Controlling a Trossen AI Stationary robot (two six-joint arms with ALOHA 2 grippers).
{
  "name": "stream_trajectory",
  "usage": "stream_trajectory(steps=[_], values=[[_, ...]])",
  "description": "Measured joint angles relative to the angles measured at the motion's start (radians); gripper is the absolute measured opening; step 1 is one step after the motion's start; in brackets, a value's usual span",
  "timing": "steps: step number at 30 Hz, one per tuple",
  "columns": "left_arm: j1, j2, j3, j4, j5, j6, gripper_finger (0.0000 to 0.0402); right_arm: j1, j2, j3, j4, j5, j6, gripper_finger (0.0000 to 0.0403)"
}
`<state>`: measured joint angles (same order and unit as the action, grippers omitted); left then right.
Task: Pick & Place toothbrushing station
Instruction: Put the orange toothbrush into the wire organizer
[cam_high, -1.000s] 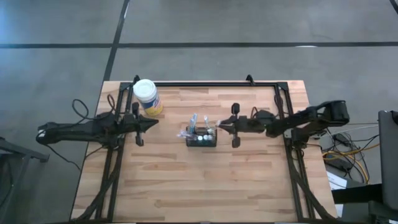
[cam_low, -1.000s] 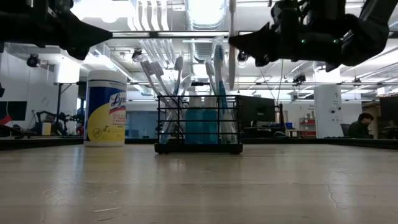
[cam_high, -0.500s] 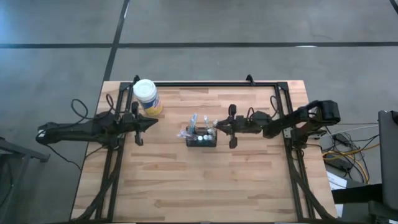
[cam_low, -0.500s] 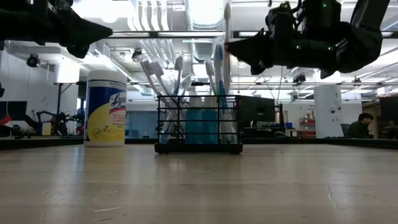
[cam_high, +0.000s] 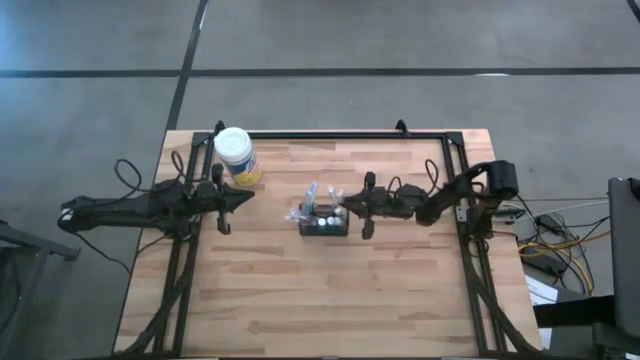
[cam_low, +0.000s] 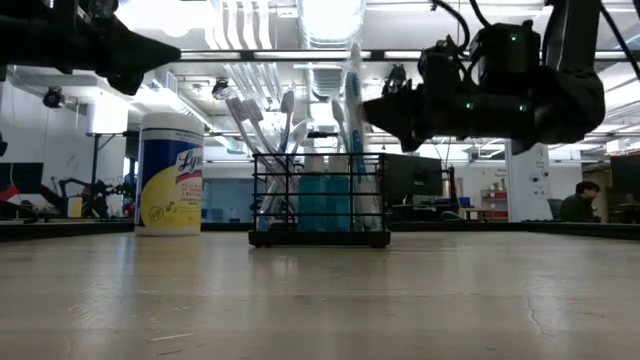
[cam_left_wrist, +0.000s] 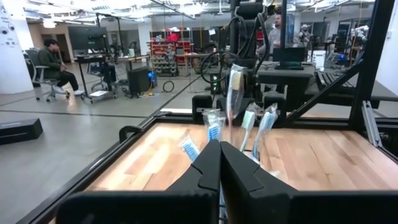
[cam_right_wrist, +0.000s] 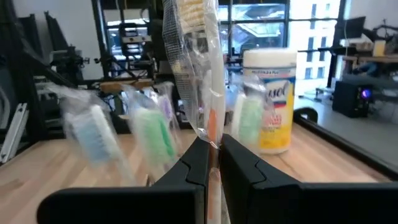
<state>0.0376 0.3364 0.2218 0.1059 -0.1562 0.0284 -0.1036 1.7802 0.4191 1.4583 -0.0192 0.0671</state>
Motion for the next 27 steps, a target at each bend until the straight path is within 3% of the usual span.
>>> stream_trajectory(steps=[27], values=[[0.0, 0.0, -0.012, -0.011, -0.009, -0.011, 0.0007, 0.001, 0.182, 0.001, 0.089, 0.079, 0.147, 0.002]])
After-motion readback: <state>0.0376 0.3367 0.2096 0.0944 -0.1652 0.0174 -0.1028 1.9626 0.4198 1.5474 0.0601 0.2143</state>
